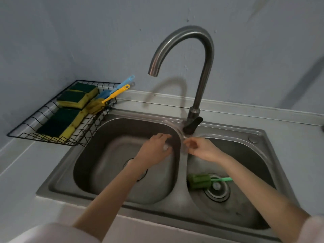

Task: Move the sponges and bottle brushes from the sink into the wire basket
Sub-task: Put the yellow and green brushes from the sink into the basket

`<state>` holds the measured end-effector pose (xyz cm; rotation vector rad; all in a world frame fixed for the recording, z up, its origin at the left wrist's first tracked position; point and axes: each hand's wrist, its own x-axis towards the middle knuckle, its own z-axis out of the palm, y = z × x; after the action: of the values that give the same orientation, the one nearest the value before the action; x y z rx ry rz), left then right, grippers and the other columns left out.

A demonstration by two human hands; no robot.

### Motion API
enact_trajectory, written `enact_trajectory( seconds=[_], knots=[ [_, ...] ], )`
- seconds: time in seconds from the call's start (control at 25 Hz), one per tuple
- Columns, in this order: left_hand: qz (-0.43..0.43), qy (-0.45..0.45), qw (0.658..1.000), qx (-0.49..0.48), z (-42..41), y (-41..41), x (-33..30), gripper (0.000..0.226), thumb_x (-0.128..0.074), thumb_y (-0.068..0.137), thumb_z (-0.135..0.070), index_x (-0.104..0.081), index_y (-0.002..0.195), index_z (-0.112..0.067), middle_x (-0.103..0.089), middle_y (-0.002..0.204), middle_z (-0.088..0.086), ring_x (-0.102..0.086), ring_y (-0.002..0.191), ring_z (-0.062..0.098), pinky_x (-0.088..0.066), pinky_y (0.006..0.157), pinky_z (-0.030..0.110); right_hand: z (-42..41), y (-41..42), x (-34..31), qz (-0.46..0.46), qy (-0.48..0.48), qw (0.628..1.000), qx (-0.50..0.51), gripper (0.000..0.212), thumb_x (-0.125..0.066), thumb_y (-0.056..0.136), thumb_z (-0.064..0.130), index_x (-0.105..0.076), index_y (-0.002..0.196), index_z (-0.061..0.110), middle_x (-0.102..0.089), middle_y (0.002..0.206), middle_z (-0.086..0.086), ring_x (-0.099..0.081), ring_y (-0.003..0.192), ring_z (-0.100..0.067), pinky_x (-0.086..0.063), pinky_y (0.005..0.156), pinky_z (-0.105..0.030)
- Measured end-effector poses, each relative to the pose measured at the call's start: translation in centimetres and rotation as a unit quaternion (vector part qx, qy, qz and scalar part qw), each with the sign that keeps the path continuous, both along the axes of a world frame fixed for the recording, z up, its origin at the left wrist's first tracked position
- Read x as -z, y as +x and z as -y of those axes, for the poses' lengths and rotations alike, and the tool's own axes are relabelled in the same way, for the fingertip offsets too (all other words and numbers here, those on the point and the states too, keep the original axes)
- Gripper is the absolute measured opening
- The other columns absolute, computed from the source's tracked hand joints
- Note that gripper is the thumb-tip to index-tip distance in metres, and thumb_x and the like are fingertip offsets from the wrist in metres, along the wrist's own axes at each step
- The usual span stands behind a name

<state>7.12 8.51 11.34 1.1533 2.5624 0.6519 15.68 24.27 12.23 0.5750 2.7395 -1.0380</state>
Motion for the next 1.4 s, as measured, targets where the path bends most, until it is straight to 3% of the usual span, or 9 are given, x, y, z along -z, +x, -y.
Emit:
enact_trajectory(
  seconds=[0.28,0.52,0.72,0.88,1.12,1.4],
  knots=[
    [0.061,-0.050,0.996,0.036,-7.3,6.2,4.0,0.044,-0.048,0.090,-0.024,-0.040,0.132,-0.013,-0.047,0.137,0.010,-0.046,0.124,0.028,-0.039,0.103,0.038,-7.3,5.6,3.7,0.071,0.034,0.997,0.000,0.036,-0.055,0.084,0.007,-0.058,0.120,0.012,-0.065,0.119,-0.010,-0.059,0.112,-0.023,-0.042,0.095,-0.026],
    [0.053,-0.185,0.979,0.062,-10.8,9.0,8.2,0.049,-0.046,0.089,-0.022,-0.035,0.134,-0.010,-0.043,0.140,0.015,-0.042,0.127,0.032,-0.031,0.107,0.038,-11.1,8.2,9.2,0.105,0.115,0.988,-0.010,0.030,-0.050,0.087,0.011,-0.059,0.116,0.017,-0.065,0.120,-0.006,-0.060,0.111,-0.023,-0.045,0.091,-0.028],
    [0.067,-0.223,0.970,0.076,-13.2,10.0,10.7,0.051,-0.048,0.087,-0.020,-0.032,0.134,-0.009,-0.039,0.140,0.017,-0.037,0.128,0.035,-0.029,0.107,0.045,-13.1,8.7,12.8,0.164,0.150,0.974,-0.035,0.034,-0.049,0.087,0.016,-0.054,0.121,0.020,-0.052,0.132,-0.010,-0.048,0.123,-0.027,-0.042,0.102,-0.036],
    [0.083,-0.281,0.952,0.090,-13.9,9.9,13.0,0.058,-0.049,0.088,-0.019,-0.023,0.139,-0.007,-0.030,0.145,0.018,-0.029,0.133,0.036,-0.027,0.109,0.047,-13.1,8.7,15.1,0.170,0.136,0.975,-0.030,0.034,-0.049,0.087,0.013,-0.054,0.120,0.018,-0.051,0.130,-0.011,-0.053,0.117,-0.030,-0.043,0.099,-0.038],
    [0.071,-0.266,0.958,0.074,-14.2,9.4,14.8,0.058,-0.047,0.087,-0.013,-0.021,0.139,-0.009,-0.026,0.147,0.015,-0.021,0.136,0.033,-0.026,0.110,0.045,-13.2,8.1,16.9,0.158,0.161,0.974,-0.024,0.036,-0.046,0.088,0.013,-0.049,0.124,0.016,-0.048,0.128,-0.011,-0.046,0.120,-0.031,-0.037,0.100,-0.040],
    [0.031,-0.255,0.965,0.047,-14.2,9.8,15.8,0.057,-0.045,0.087,-0.010,-0.021,0.139,-0.012,-0.027,0.146,0.014,-0.025,0.133,0.034,-0.030,0.106,0.044,-14.1,8.3,17.7,0.161,0.156,0.974,-0.008,0.028,-0.049,0.088,0.017,-0.058,0.114,0.021,-0.052,0.126,-0.006,-0.041,0.124,-0.027,-0.027,0.107,-0.040]
  ],
)
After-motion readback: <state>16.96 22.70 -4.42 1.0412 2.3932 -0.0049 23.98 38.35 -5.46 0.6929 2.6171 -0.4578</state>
